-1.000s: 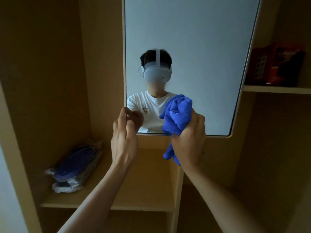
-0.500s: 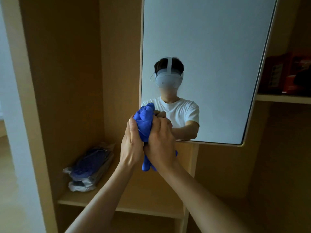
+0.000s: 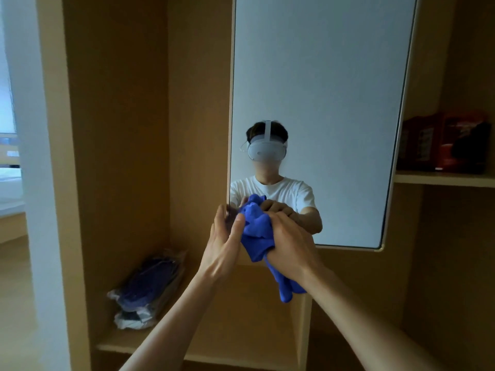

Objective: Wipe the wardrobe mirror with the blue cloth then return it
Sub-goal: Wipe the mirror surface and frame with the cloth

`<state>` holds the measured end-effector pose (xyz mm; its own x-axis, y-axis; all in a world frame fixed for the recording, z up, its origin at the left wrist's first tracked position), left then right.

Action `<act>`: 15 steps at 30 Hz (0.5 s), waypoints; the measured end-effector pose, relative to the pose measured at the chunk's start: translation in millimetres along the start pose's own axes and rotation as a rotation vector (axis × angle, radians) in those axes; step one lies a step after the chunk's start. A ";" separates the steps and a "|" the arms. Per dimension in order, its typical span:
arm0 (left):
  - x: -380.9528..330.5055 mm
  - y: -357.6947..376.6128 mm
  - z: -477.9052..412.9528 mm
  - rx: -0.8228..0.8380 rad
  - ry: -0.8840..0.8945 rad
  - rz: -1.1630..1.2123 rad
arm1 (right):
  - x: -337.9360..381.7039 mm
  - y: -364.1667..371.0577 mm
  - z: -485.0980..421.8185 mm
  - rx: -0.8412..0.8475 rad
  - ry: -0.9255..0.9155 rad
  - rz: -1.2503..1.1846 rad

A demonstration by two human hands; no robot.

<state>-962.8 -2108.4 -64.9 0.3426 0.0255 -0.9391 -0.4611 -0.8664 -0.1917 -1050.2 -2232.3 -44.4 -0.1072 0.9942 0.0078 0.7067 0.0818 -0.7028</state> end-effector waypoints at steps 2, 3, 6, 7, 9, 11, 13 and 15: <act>-0.6 -3.6 -5.6 -0.005 -0.022 -0.007 | -4.0 -1.8 2.3 0.002 -0.008 -0.015; -1.9 -5.5 -11.0 -0.011 -0.028 0.000 | -5.4 -3.7 1.1 0.007 -0.018 -0.018; -16.7 -9.1 -27.8 -0.029 -0.024 0.019 | -6.9 -16.3 -13.5 0.009 -0.021 -0.053; -26.3 -9.4 -33.3 -0.034 -0.013 0.025 | -6.7 -23.0 -21.2 0.003 -0.010 -0.073; -49.9 -10.2 -43.5 -0.051 -0.004 0.031 | -4.5 -39.7 -39.1 0.000 0.009 -0.102; -77.1 -12.7 -53.2 -0.054 -0.022 0.040 | -2.4 -57.2 -57.3 0.024 0.015 -0.108; -104.5 -17.1 -62.5 -0.059 -0.044 0.042 | -2.1 -75.0 -73.6 0.067 0.032 -0.137; -131.2 -21.7 -70.0 -0.065 -0.061 0.051 | -2.7 -94.2 -86.8 0.105 0.061 -0.179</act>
<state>-940.4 -2127.9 82.5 0.2686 0.0094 -0.9632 -0.4222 -0.8977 -0.1265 -1055.8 -2236.6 83.6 -0.1799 0.9672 0.1795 0.6034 0.2526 -0.7564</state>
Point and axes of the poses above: each hand's wrist, its own z-axis away from the middle knuckle, its own y-axis out of the palm, x = y × z, the point moved 2 cm from there along -z, towards the middle knuckle, and after that the axes turned 14 degrees about -y, right-handed, at the moved point
